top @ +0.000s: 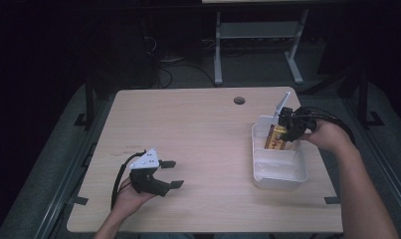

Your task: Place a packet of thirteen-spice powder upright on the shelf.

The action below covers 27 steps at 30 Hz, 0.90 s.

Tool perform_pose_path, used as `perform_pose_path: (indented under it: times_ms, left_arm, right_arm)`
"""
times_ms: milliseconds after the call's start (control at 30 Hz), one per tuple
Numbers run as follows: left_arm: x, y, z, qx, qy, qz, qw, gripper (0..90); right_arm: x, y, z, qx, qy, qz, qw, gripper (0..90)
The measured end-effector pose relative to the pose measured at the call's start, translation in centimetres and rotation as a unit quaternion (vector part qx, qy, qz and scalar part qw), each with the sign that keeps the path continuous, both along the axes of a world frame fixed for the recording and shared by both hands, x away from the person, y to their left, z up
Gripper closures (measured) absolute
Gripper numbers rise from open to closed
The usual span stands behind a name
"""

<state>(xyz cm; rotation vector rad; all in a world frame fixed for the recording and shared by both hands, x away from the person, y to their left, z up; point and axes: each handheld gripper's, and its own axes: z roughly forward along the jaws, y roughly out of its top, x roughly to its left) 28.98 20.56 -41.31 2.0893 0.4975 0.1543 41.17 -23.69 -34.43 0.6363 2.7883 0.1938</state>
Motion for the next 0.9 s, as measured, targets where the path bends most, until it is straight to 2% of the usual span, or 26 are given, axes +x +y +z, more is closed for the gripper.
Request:
perform_pose_path:
  times_ms: [100, 400, 500, 633, 767, 833, 900]
  left_arm:
    - [0.0, -0.1, 0.0, 0.0, 0.001, 0.0, 1.0, 26.9]
    - [0.0, 0.0, 0.0, 0.001, -0.001, -0.001, 1.0, 26.8]
    - [0.0, 0.0, 0.0, -0.001, 0.0, -0.001, 1.0, 26.9]
    - [0.0, 0.0, 0.1, 0.0, 0.0, -0.002, 1.0, 26.9]
    - [-0.1, -0.1, 0.1, 0.0, 0.0, -0.002, 1.0, 26.9]
    - [-0.1, -0.1, 0.1, 0.0, -0.001, -0.002, 1.0, 26.9]
    - [-0.1, -0.1, 0.1, 0.0, -0.001, -0.003, 1.0, 26.9]
  right_arm:
    - [-0.1, -0.4, 0.5, 0.012, -0.011, -0.007, 0.9999, 57.4]
    - [-0.4, -0.7, 0.6, 0.015, -0.022, -0.016, 0.9995, 54.2]
    - [-0.6, -0.9, 0.6, 0.028, -0.02, -0.018, 0.9993, 52.1]
    - [-1.1, -1.2, 0.8, 0.058, -0.019, -0.019, 0.998, 50.7]
    - [-1.5, -1.5, 0.9, 0.07, -0.023, -0.02, 0.9971, 49.9]
    - [-1.8, -1.7, 0.9, 0.081, -0.023, -0.024, 0.9962, 49.6]
    - [-2.1, -2.3, 0.9, 0.102, -0.022, -0.033, 0.994, 48.2]
